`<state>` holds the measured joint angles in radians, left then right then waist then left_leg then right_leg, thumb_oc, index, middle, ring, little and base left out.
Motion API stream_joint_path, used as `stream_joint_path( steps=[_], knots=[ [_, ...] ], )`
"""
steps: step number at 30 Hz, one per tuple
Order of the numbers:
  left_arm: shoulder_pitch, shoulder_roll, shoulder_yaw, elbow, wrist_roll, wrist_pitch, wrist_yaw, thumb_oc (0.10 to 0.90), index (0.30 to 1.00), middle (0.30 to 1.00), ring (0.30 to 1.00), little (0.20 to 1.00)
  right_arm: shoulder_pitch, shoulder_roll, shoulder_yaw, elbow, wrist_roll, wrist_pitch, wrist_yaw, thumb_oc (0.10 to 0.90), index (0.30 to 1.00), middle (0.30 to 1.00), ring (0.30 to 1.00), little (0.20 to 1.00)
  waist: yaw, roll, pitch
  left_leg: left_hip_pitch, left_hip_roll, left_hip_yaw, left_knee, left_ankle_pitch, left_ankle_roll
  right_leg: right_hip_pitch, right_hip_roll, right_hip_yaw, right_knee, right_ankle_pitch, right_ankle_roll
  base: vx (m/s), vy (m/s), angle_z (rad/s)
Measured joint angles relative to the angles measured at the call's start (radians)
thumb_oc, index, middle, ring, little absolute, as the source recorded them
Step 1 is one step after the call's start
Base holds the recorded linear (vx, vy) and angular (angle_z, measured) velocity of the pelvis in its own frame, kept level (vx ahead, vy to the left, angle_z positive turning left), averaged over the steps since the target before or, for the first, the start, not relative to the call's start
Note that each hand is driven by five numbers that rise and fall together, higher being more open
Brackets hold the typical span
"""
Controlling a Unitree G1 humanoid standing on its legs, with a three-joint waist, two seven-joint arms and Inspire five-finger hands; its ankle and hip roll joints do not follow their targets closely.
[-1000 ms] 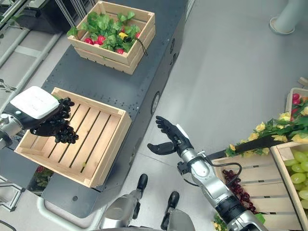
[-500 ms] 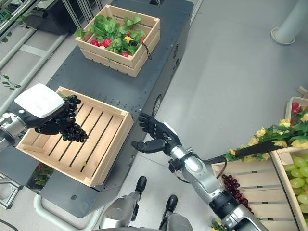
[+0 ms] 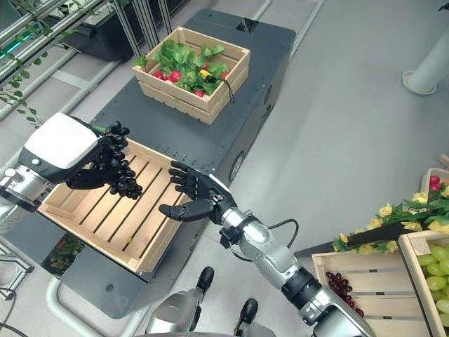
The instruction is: Pick up the fruits from the basket on one side to the basket on the other side
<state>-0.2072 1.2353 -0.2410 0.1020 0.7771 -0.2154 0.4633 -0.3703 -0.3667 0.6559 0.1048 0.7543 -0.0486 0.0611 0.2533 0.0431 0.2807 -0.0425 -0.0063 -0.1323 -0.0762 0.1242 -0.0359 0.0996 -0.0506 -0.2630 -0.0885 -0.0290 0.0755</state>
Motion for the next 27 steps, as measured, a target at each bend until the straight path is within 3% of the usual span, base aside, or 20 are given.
stream_joint_path(
  steps=[12,27],
  knots=[
    [0.007,-0.189,0.003,0.006,-0.008,0.038,0.053,0.400,0.300,0.300,0.300,0.300,-0.019,0.036,0.040,0.019,0.041,0.003,-0.040,0.800,0.900,0.900,0.900,0.900,0.004,-0.011,-0.025,0.000,0.000,0.001,-0.002,0.002,0.003,-0.001,-0.001,0.001,0.000,0.000,0.000,0.00,0.000,0.00],
    [0.015,-0.244,0.003,0.005,-0.008,0.051,0.051,0.400,0.300,0.300,0.300,0.300,-0.021,0.069,0.040,0.048,0.052,0.002,-0.077,0.800,0.900,0.900,0.900,0.900,0.000,-0.014,-0.027,0.001,0.001,0.003,-0.002,0.002,0.003,-0.002,0.000,0.003,0.000,0.000,0.000,0.00,0.000,0.00]
  ],
)
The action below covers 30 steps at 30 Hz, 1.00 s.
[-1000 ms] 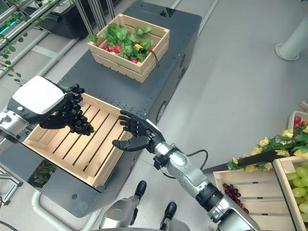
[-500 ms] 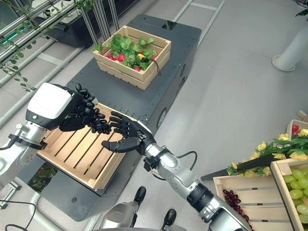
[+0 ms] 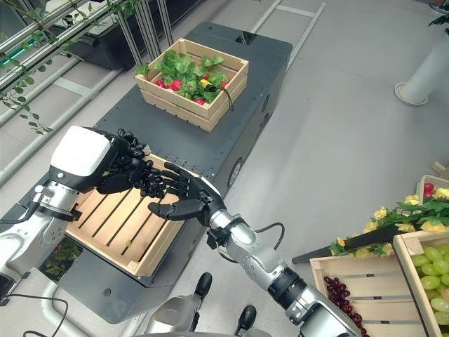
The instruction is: Pick up the fruits from the basket on one side to the basket on the other side
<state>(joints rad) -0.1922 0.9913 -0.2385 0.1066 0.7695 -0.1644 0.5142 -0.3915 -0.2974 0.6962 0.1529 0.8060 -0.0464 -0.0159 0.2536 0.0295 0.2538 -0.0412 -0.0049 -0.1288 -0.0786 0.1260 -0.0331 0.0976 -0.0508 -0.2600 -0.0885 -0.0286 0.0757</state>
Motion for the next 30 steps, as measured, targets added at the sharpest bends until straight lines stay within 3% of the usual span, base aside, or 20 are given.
stream_joint_path(
  steps=[9,30],
  knots=[
    [0.004,0.000,0.000,-0.011,0.000,0.002,-0.024,0.400,0.300,0.300,0.300,0.300,0.000,0.000,0.000,0.000,0.025,0.000,-0.006,0.800,0.900,0.900,0.900,0.900,-0.004,0.000,0.000,0.000,0.000,0.001,0.000,0.000,0.000,0.000,0.000,0.001,0.000,0.000,0.000,0.00,0.000,0.00],
    [0.007,-0.001,-0.022,-0.131,-0.031,-0.071,-0.112,0.400,0.300,0.300,0.300,0.300,0.000,0.000,-0.001,0.018,-0.023,-0.006,-0.081,0.800,0.900,0.900,0.900,0.900,-0.005,0.000,0.000,0.000,0.000,0.001,0.000,0.000,0.000,0.000,0.000,0.000,0.000,0.000,0.000,0.00,0.000,0.00]
  ],
)
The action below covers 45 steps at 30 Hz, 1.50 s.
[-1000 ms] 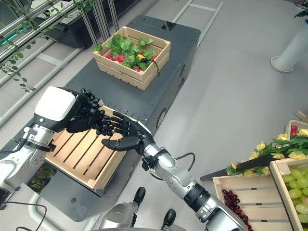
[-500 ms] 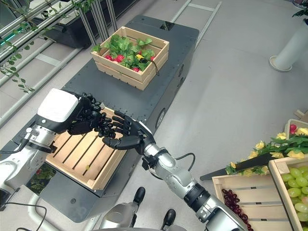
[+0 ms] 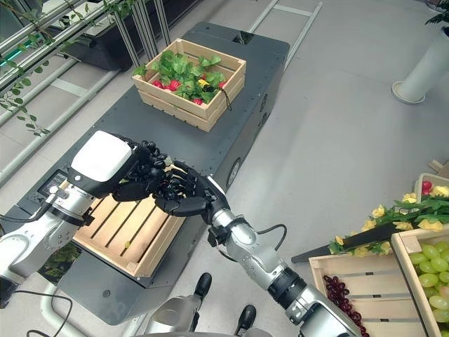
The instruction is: Pick up the fruits from the basket on one side to the basket on the other side
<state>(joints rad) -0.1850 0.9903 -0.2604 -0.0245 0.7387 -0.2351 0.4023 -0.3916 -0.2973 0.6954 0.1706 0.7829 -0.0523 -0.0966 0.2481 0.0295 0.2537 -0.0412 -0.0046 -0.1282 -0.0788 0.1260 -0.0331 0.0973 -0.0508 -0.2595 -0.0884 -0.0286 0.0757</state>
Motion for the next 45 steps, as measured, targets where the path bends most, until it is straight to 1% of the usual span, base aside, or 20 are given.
stream_joint_path(
  steps=[3,5,11,14,15,16,17,18,19,25,32,45],
  knots=[
    [0.000,0.000,0.000,-0.002,-0.024,-0.010,0.000,0.400,0.300,0.300,0.300,0.300,0.000,0.000,0.000,0.015,-0.002,0.000,0.000,0.800,0.900,0.900,0.900,0.900,0.001,0.000,0.000,0.000,0.000,0.000,0.000,0.000,0.000,0.000,0.000,0.000,0.000,0.000,0.000,0.00,0.000,0.00],
    [0.000,-0.002,0.000,-0.007,-0.046,-0.015,0.000,0.400,0.300,0.300,0.300,0.300,0.000,0.000,0.000,0.030,-0.032,0.000,0.000,0.800,0.900,0.900,0.900,0.900,0.002,0.000,0.000,0.000,0.000,-0.001,0.000,0.000,0.000,0.000,0.000,0.000,0.000,0.000,0.000,0.00,0.000,0.00],
    [0.000,-0.044,0.000,-0.017,-0.047,-0.024,-0.016,0.400,0.300,0.300,0.300,0.300,-0.001,0.002,-0.001,0.031,-0.033,0.000,-0.002,0.800,0.900,0.900,0.900,0.900,0.003,0.000,0.000,0.000,0.000,-0.001,0.000,0.000,0.000,0.000,0.000,-0.001,0.000,0.000,0.000,0.00,0.000,0.00],
    [0.000,-0.045,-0.001,-0.017,-0.047,-0.026,-0.021,0.400,0.300,0.300,0.300,0.300,-0.003,0.002,-0.001,0.031,-0.033,0.000,-0.003,0.800,0.900,0.900,0.900,0.900,0.002,0.000,0.000,0.000,0.000,-0.001,0.000,0.000,0.000,0.000,0.000,0.000,0.000,0.000,0.000,0.00,0.000,0.00],
    [0.000,-0.045,-0.001,-0.017,-0.048,-0.026,-0.021,0.400,0.300,0.300,0.300,0.300,-0.004,0.002,-0.001,0.031,-0.033,0.000,-0.003,0.695,0.742,0.742,0.742,0.742,0.002,0.000,0.000,0.000,0.000,-0.001,0.000,0.000,0.000,0.000,0.000,0.000,0.000,0.000,0.000,0.00,0.000,0.00],
    [0.000,-0.045,-0.001,-0.017,-0.048,-0.026,-0.021,0.400,0.300,0.300,0.300,0.300,-0.005,0.002,-0.001,0.031,-0.033,0.000,-0.003,0.632,0.648,0.648,0.648,0.648,0.002,0.000,0.000,0.000,0.000,-0.001,0.000,0.000,0.000,0.000,0.000,0.000,0.000,0.000,0.000,0.00,0.000,0.00],
    [0.000,-0.045,-0.001,-0.017,-0.048,-0.026,-0.022,0.400,0.300,0.300,0.300,0.300,-0.005,0.002,-0.001,0.031,-0.033,0.000,-0.003,0.536,0.505,0.505,0.505,0.505,0.002,0.000,0.000,0.000,0.000,-0.001,0.000,0.000,0.000,0.000,0.000,0.000,0.000,0.000,0.000,0.00,0.000,0.00],
    [0.000,-0.045,-0.001,-0.017,-0.048,-0.026,-0.023,0.400,0.300,0.300,0.300,0.300,-0.005,0.002,-0.001,0.031,-0.033,0.000,-0.003,0.499,0.448,0.448,0.448,0.448,0.002,0.000,0.000,0.000,0.000,-0.001,0.000,0.000,0.000,0.000,0.000,0.000,0.000,0.000,0.000,0.00,0.000,0.00],
    [0.000,-0.045,-0.001,-0.017,-0.048,-0.026,-0.027,0.400,0.300,0.300,0.300,0.300,-0.005,0.002,-0.001,0.031,-0.033,0.000,-0.003,0.400,0.300,0.300,0.300,0.300,0.002,0.000,0.000,0.000,0.000,-0.001,0.000,0.000,0.000,0.000,0.000,0.000,0.000,0.000,0.000,0.00,0.000,0.00],
    [0.000,-0.045,-0.002,-0.026,-0.085,-0.026,-0.049,0.400,0.300,0.300,0.300,0.300,-0.004,-0.001,-0.006,0.064,-0.036,0.000,-0.010,0.400,0.300,0.300,0.300,0.300,0.002,0.000,0.000,0.000,0.000,-0.001,0.000,0.000,0.000,0.000,0.000,0.000,0.000,0.000,0.000,0.00,0.000,0.00],
    [0.000,-0.045,-0.008,-0.037,-0.086,-0.023,-0.050,0.400,0.300,0.300,0.300,0.300,-0.004,-0.002,-0.006,0.067,-0.040,0.000,-0.013,0.400,0.300,0.300,0.300,0.300,-0.002,0.000,0.000,0.000,0.000,-0.001,0.000,0.000,0.000,0.000,0.000,0.000,0.000,0.000,0.000,0.00,0.000,0.00],
    [0.000,-0.045,-0.019,-0.037,-0.086,0.000,-0.053,0.400,0.300,0.300,0.300,0.300,-0.004,-0.002,-0.005,0.071,-0.043,0.000,-0.013,0.400,0.300,0.300,0.300,0.300,-0.005,0.000,0.000,0.000,0.000,-0.001,0.000,0.000,0.000,0.000,0.000,0.000,0.000,0.000,0.000,0.00,0.000,0.00]
  ],
)
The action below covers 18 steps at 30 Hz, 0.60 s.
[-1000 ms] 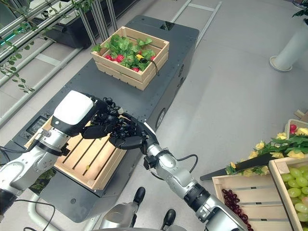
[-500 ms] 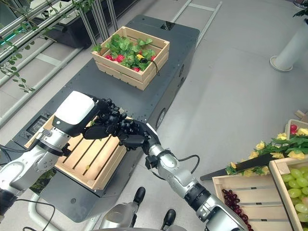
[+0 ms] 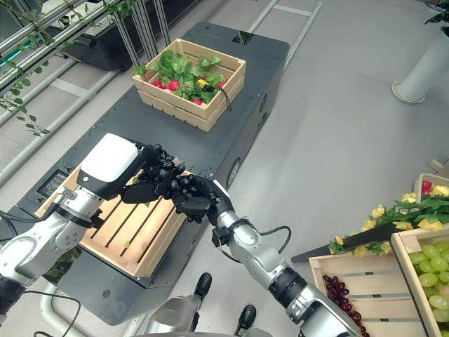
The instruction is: Pick up the fruits from the basket on one side to the basket on the other side
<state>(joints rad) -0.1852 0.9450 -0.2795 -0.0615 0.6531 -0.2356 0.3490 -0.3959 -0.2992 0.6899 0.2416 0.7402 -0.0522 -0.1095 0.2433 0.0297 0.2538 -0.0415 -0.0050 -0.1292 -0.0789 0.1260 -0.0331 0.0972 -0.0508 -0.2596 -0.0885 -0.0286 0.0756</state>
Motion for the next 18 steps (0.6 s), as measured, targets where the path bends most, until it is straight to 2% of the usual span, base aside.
stream_joint_path(
  steps=[2,3,4,5,13,18],
  knots=[
    [0.000,0.000,0.000,0.000,0.000,0.004,0.000,0.400,0.300,0.300,0.300,0.300,0.000,0.000,0.000,0.000,0.000,0.000,0.000,0.400,0.300,0.300,0.300,0.300,0.000,0.000,0.000,0.000,0.000,0.000,0.000,0.000,0.000,0.000,0.000,0.000,0.000,0.000,0.000,0.00,0.000,0.00],
    [0.000,0.000,0.000,0.000,0.000,0.005,0.000,0.442,0.364,0.364,0.364,0.364,0.000,-0.001,0.000,0.000,0.000,0.000,0.000,0.400,0.300,0.300,0.300,0.300,0.000,0.000,0.000,0.000,0.000,0.000,0.000,0.000,0.000,0.000,0.000,0.000,0.000,0.000,0.000,0.00,0.000,0.00],
    [0.000,0.000,0.000,0.000,0.000,0.006,0.000,0.558,0.538,0.538,0.538,0.538,0.000,-0.001,0.000,0.000,-0.001,0.000,0.000,0.400,0.300,0.300,0.300,0.300,0.000,0.000,0.000,0.000,0.000,0.000,0.000,0.000,0.000,0.000,0.000,0.000,0.000,0.000,0.000,0.00,0.000,0.00],
    [0.000,0.000,0.000,0.000,0.000,0.008,0.000,0.800,0.900,0.900,0.900,0.900,0.000,-0.001,0.000,0.000,-0.001,0.000,0.000,0.400,0.300,0.300,0.300,0.300,0.000,0.000,0.000,0.000,0.000,0.000,0.000,0.000,0.000,0.000,0.000,0.000,0.000,0.000,0.000,0.00,0.000,0.00],
    [0.000,-0.010,0.017,0.004,-0.003,0.013,0.048,0.800,0.900,0.900,0.900,0.900,0.001,-0.004,-0.007,0.000,-0.029,0.000,-0.001,0.400,0.300,0.300,0.300,0.300,0.000,0.000,0.000,0.000,0.000,0.000,0.000,0.000,0.000,0.000,0.000,0.000,0.000,0.000,0.000,0.00,0.000,0.00],
    [0.025,-0.090,0.074,0.004,-0.158,0.005,0.047,0.800,0.900,0.900,0.900,0.900,0.004,-0.007,-0.028,0.000,-0.030,-0.001,-0.012,0.400,0.300,0.300,0.300,0.300,-0.007,0.000,0.000,0.000,0.000,0.001,0.000,0.000,0.000,-0.001,0.000,0.001,0.000,0.000,0.000,0.00,0.000,0.00]
  ],
)
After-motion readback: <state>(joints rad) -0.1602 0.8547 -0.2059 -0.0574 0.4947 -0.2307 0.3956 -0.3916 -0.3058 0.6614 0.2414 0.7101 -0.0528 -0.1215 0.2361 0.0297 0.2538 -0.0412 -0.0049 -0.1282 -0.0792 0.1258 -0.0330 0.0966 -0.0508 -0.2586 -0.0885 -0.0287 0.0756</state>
